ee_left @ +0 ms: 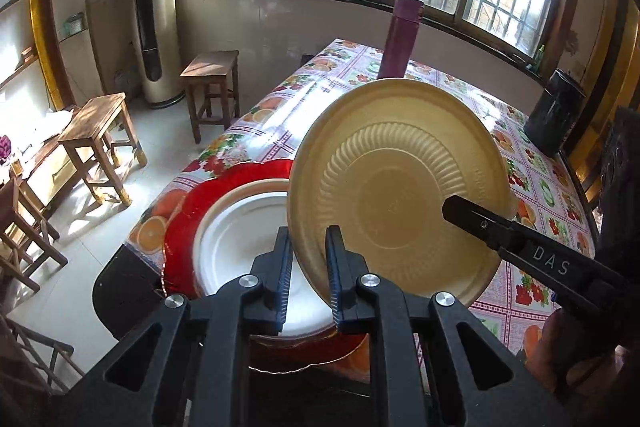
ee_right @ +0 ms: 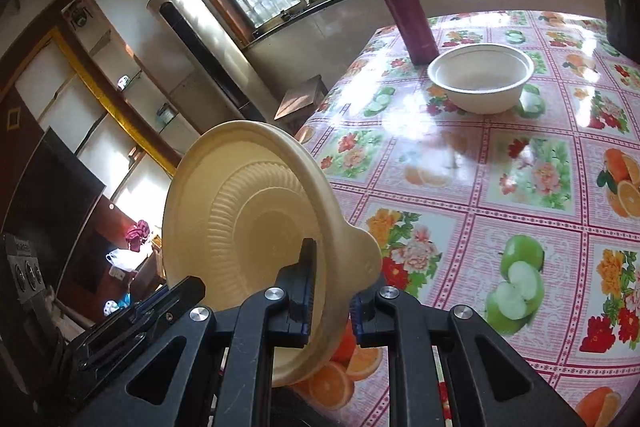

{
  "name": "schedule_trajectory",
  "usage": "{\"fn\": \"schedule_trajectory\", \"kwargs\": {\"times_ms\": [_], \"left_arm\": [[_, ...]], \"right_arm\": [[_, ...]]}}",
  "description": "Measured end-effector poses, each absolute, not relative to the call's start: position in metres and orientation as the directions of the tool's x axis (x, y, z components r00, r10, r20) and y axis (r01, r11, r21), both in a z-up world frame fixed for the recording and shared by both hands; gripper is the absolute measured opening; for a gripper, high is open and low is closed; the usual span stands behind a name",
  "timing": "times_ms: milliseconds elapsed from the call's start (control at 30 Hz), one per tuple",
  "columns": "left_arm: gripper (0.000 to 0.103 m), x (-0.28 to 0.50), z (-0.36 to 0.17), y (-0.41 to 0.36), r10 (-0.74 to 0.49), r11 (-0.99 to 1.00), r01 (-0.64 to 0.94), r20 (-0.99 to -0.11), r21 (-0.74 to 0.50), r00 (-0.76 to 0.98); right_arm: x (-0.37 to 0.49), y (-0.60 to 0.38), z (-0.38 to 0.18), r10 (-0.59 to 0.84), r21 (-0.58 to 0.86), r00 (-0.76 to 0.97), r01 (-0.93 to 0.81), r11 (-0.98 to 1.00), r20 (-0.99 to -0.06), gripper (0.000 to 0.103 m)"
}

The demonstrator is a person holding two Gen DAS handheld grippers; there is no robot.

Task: Organize plates and bowls
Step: 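Carry the beige bowl with the left gripper over the red plate stack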

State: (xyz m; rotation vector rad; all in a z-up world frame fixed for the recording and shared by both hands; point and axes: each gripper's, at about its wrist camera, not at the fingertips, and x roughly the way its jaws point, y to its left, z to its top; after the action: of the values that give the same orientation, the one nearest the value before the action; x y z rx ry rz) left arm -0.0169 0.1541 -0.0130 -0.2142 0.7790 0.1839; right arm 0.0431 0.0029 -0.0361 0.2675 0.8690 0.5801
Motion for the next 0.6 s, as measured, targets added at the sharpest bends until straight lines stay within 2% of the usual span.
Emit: {"fn": "schedule_trajectory", "kwargs": {"times_ms": [267,600], "left_arm": [[0.014,-0.029,-0.013,0.192,0.115,0.939,-0.310,-0.712,-0.150,0.692],[0.015,-0.027,-0.044,0.203,0.119,0.935,-0.332,-0.768,-0.127,0.629]], "right_arm": [[0.038,0.061,-0.035,0.601,0.400,0.461,-0.464,0.791,-0.653,0.017],[0.045,0.081,-0.066,0.550,0.343,0.427,-0.471,0.813,-0.718,0.017]]}}
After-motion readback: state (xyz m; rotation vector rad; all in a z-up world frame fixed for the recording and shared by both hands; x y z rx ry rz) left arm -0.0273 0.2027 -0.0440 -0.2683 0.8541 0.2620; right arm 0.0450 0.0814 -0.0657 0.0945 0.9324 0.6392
